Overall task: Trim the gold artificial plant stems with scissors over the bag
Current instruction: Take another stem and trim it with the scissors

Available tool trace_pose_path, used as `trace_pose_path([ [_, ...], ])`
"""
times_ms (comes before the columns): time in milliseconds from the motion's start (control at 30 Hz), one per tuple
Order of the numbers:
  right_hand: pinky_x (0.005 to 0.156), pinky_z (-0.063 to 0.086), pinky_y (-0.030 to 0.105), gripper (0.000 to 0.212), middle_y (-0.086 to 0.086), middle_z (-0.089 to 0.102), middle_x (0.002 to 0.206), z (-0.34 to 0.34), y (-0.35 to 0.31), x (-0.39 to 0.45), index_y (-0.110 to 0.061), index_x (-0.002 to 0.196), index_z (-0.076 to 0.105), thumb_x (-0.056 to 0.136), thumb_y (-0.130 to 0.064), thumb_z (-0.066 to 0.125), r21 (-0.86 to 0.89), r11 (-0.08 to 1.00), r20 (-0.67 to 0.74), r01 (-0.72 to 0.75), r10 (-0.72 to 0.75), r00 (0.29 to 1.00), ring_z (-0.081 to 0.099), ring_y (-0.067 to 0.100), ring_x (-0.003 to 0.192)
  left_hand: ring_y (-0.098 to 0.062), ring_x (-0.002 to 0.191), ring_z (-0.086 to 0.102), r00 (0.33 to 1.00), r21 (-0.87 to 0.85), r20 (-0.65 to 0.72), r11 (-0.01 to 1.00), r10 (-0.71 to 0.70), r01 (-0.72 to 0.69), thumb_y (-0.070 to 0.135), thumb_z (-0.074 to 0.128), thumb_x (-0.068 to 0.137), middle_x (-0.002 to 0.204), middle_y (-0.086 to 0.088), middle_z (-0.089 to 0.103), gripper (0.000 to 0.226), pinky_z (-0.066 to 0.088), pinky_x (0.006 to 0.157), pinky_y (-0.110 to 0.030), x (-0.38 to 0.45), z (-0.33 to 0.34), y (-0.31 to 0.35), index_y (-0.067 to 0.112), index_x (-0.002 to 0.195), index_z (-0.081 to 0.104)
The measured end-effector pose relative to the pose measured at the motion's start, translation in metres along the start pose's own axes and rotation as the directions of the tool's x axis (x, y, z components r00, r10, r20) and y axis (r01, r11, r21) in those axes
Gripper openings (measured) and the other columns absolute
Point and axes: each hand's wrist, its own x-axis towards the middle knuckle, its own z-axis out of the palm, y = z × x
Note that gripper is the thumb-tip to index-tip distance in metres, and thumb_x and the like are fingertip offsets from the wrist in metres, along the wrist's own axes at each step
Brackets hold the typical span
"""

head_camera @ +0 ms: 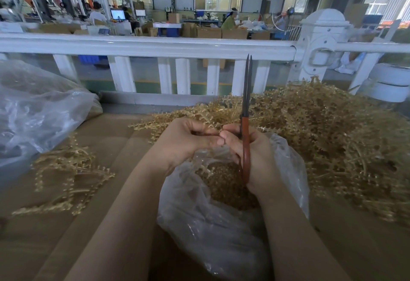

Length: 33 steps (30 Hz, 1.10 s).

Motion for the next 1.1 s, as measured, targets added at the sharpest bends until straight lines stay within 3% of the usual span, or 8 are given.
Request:
trace_pose_path([
  [133,0.051,0.046,0.010,0.022,-0.011,0.069,0.069,-0.001,0.001,0.001,-0.009,0.093,0.070,0.073,-0.017,0.078,0.035,0.999,0.005,-0.012,0.011,1.000,0.062,-0.001,0.054,-0.018,0.091,0.073,0.999,-0.057,-0.033,0.998,0.000,-0.002,0.033,0.083,0.063,0.091,-0.007,0.078,0.037,0.055,0.087,-0.027,0.000,-0.002,0.000,0.011,0.093,0.080],
  [233,0.051,0.046,0.009,0.020,-0.011,0.068,0.071,-0.001,0.003,0.002,-0.011,0.092,0.071,0.074,-0.014,0.079,0.009,1.000,-0.016,-0.018,0.018,1.000,0.061,-0.002,0.054,-0.010,0.080,0.070,0.999,-0.070,-0.054,0.998,-0.006,0.003,0.034,0.082,0.064,0.087,-0.006,0.077,0.034,0.052,0.073,-0.018,0.001,-0.001,0.000,0.012,0.090,0.080],
  [367,0.053,0.046,0.009,0.014,-0.011,0.068,0.070,-0.002,0.005,0.003,-0.011,0.092,0.071,0.082,-0.002,0.076,-0.002,1.000,-0.028,-0.020,0.020,0.999,0.061,-0.002,0.056,-0.015,0.082,0.072,0.998,-0.081,-0.064,0.996,-0.028,0.023,0.033,0.082,0.064,0.085,-0.008,0.077,0.029,0.056,0.086,-0.027,0.000,0.001,-0.001,0.014,0.087,0.080],
  [500,0.055,0.045,0.010,0.022,-0.009,0.068,0.071,-0.002,0.002,0.003,-0.015,0.089,0.072,0.072,-0.026,0.080,-0.053,0.998,-0.033,0.018,-0.019,0.999,0.060,-0.002,0.057,-0.013,0.072,0.068,0.993,-0.085,-0.120,0.996,-0.016,0.006,0.019,0.081,0.078,0.079,-0.010,0.076,0.004,0.057,0.076,-0.022,0.001,0.000,0.001,0.016,0.079,0.080],
  [567,0.066,0.049,0.018,0.025,-0.010,0.070,0.074,-0.002,0.003,0.003,-0.021,0.087,0.073,0.072,-0.040,0.080,-0.184,0.983,-0.048,0.020,-0.029,0.998,0.064,0.000,0.067,-0.008,0.063,0.063,0.984,-0.089,-0.176,0.996,-0.006,-0.010,0.015,0.079,0.081,0.070,-0.005,0.073,0.009,0.051,0.065,-0.015,0.001,-0.001,0.001,0.017,0.072,0.079],
  [767,0.068,0.045,0.010,0.042,-0.020,0.068,0.082,-0.004,0.005,-0.001,-0.029,0.091,0.063,0.077,-0.068,0.068,-0.550,0.830,0.015,0.093,-0.102,0.995,0.064,-0.003,0.082,-0.008,0.076,0.071,0.974,-0.140,-0.228,0.990,-0.004,-0.029,0.011,0.078,0.080,0.079,-0.001,0.076,0.017,0.050,0.068,-0.012,-0.003,-0.011,0.001,0.025,0.069,0.079],
  [900,0.059,0.042,0.014,0.047,-0.019,0.062,0.075,-0.004,0.009,-0.002,-0.033,0.087,0.057,0.074,-0.077,0.064,-0.797,0.584,0.082,0.155,-0.151,0.985,0.060,-0.002,0.074,-0.006,0.067,0.066,0.964,-0.176,-0.264,0.982,0.024,-0.072,0.008,0.077,0.080,0.073,0.001,0.073,0.013,0.049,0.063,-0.015,-0.006,-0.017,0.001,0.019,0.072,0.078],
  [1100,0.061,0.040,0.013,0.049,-0.018,0.063,0.087,-0.002,0.016,-0.001,-0.032,0.099,0.058,0.076,-0.075,0.065,-0.856,0.483,0.117,0.184,-0.166,0.979,0.059,-0.004,0.082,-0.007,0.076,0.069,0.960,-0.191,-0.265,0.971,0.089,-0.143,0.011,0.076,0.077,0.080,0.004,0.076,0.015,0.050,0.074,-0.021,-0.008,-0.020,0.004,0.026,0.078,0.080],
])
